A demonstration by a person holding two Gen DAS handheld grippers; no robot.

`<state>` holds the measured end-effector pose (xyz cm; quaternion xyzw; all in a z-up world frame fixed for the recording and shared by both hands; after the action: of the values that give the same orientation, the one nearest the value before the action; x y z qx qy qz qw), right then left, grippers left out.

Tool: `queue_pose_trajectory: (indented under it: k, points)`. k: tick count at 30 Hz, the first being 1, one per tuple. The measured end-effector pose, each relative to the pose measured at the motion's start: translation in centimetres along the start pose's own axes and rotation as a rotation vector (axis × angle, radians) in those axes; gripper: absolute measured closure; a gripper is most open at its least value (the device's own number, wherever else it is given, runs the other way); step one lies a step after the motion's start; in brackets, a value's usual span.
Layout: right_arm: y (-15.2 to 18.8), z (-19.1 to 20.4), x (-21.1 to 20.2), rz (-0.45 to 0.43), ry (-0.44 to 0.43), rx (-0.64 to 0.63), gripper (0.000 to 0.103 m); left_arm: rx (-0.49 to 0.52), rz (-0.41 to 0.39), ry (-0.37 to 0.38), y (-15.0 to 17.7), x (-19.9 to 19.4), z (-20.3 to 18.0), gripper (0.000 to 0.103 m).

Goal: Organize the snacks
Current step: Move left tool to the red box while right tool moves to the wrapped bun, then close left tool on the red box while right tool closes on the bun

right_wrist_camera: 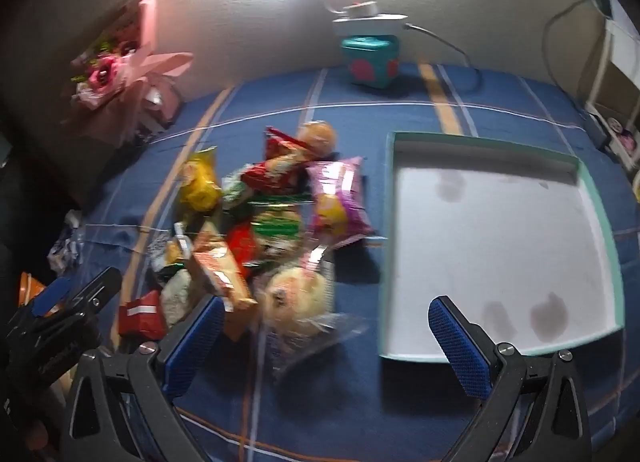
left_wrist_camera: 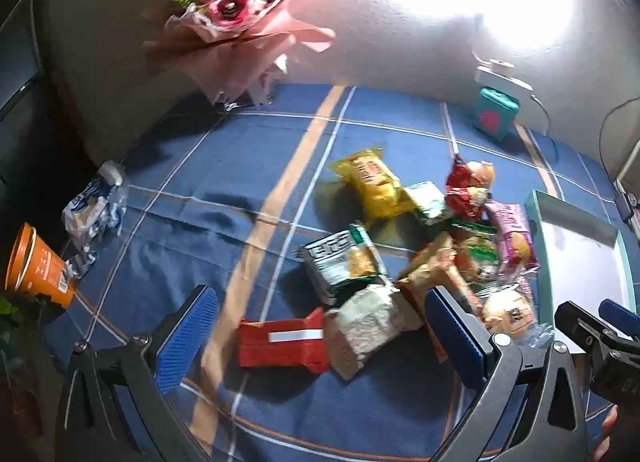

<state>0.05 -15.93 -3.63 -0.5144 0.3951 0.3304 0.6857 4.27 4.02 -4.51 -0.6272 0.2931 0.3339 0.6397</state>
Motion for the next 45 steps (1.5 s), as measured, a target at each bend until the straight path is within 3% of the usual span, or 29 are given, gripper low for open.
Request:
queue_pose_trajectory:
  k: [3, 6, 10, 14, 16, 24, 28, 33, 37, 41, 45]
  points:
    - [-0.2, 1.2, 0.9, 0.008, -0.015, -0.032, 0.0, -0.005, 0.036, -0.049, 0.2, 0.4, 1.2, 0.0]
    - [-0.2, 1.6, 2.1, 0.032, -0.014, -0.036, 0.0, -0.02, 0.094, -0.033, 0.9, 1.4, 1.7, 0.0]
    - [0.2, 2.5, 3.5, 0.027, -0.01, -0.07, 0.0, -0.004, 0.171, -0.083, 2.1, 3.1, 2.6, 0.0]
    - [1.5, 2.4, 5.3, 0.102, 0.024, -0.115, 0.002, -0.062, 0.244, -0.059, 3.5, 5.3, 3.6, 0.0]
    - [1.6, 3.2, 5.7, 0.077, 0.006, -0.131, 0.003, -0.088, 0.283, -0.061, 4.2, 6.3, 4.2, 0.0]
    - [3.0, 3.4, 7.4, 0.102, 0.126, -0.257, 0.005, -0.155, 0.371, -0.062, 6.2, 9.4, 5.2, 0.0]
    - [3.0, 3.5, 7.3, 0.088, 0.166, -0.299, 0.006, -0.173, 0.373, -0.051, 6.9, 10.9, 5.7, 0.001]
    - [3.1, 3.7, 7.5, 0.082, 0.212, -0.338, 0.011, -0.189, 0.377, -0.027, 7.6, 11.8, 5.8, 0.016]
    - [3.2, 3.5, 7.5, 0.113, 0.201, -0.327, 0.015, -0.193, 0.373, -0.009, 7.7, 11.7, 5.4, 0.03]
    - [3.1, 3.4, 7.4, 0.129, 0.191, -0.304, 0.018, -0.207, 0.372, -0.006, 7.4, 11.4, 5.8, 0.038]
    - [2.4, 3.0, 7.7, 0.133, 0.168, -0.275, 0.021, -0.223, 0.368, -0.012, 7.5, 11.0, 6.4, 0.038]
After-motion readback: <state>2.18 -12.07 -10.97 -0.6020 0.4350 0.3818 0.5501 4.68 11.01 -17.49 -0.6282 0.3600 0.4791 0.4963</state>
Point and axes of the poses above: each gripper's, at about its wrist camera, not at the fingertips, and x roughly the way its jaws point, z to its left, y to its underside, the point moved 7 cm from there along x, roughly the way its jaws point
